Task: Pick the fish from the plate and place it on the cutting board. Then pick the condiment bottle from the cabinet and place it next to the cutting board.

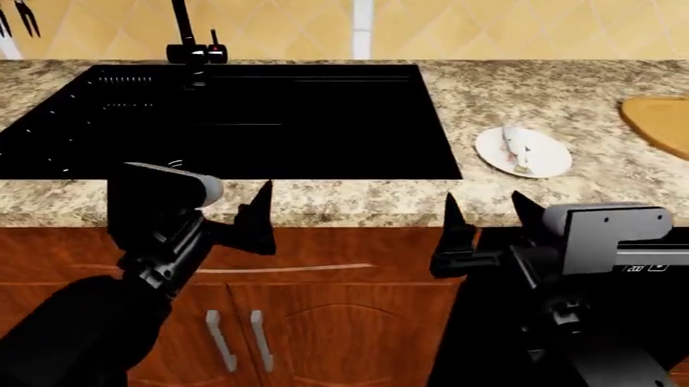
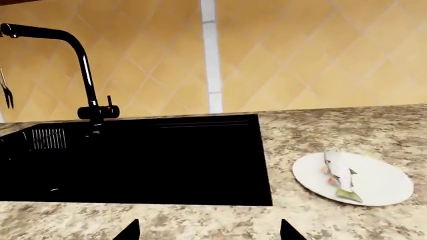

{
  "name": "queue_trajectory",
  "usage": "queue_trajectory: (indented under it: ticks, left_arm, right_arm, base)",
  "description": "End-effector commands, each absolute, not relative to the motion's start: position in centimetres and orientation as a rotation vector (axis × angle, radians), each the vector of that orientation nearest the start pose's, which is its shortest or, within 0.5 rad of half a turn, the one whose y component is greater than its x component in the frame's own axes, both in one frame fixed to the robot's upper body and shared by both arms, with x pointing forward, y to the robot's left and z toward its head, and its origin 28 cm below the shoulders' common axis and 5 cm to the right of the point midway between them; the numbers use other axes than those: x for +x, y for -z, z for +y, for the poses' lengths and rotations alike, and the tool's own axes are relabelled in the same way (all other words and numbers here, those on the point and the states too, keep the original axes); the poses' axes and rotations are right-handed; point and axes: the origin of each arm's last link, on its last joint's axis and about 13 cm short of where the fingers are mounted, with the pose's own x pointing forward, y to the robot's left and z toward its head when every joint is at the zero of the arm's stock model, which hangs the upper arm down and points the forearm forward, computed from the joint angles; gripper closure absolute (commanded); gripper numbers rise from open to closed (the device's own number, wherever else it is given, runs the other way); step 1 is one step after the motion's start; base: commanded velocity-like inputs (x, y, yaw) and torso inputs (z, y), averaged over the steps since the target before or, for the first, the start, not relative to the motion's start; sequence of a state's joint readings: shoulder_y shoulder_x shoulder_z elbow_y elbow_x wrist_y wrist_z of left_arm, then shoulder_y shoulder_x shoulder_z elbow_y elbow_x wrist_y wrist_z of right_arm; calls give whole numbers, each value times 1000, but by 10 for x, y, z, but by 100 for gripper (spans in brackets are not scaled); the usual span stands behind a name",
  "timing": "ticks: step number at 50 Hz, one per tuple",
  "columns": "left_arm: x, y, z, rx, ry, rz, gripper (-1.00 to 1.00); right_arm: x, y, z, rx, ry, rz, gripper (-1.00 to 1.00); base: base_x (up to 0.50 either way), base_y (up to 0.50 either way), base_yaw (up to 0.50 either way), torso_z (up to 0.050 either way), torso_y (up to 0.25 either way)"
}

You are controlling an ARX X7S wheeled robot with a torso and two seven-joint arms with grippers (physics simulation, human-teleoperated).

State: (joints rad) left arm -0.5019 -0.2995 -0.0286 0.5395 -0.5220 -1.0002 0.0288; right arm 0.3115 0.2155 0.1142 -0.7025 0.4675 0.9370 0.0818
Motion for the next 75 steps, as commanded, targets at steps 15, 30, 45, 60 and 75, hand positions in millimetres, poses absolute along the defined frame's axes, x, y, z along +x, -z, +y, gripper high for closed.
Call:
queue_trajectory:
  ticks: [15, 30, 45, 60, 75]
  left_arm:
    - [263, -257, 245, 41, 424, -61, -100]
    - [261, -259, 245, 43, 435, -63, -100]
    - [260, -259, 244, 45, 440, -59, -100]
    - [260, -259, 244, 47, 440, -57, -100]
    - [257, -269, 252, 70, 415, -55, -100]
  right_arm:
    - [211, -230, -142, 28, -159, -119, -100]
    - [212, -233, -140, 21, -179, -127, -100]
    - [211, -236, -141, 7, -195, -133, -100]
    - [208, -233, -141, -13, -182, -108, -100]
    - [205, -274, -95, -60, -23, 110, -100]
  base:
    - [148, -500, 0, 0, 0]
    - [428, -390, 0, 0, 0]
    - [496, -222, 0, 0, 0]
    - [450, -272, 0, 0, 1]
    - [7, -11, 0, 0, 1]
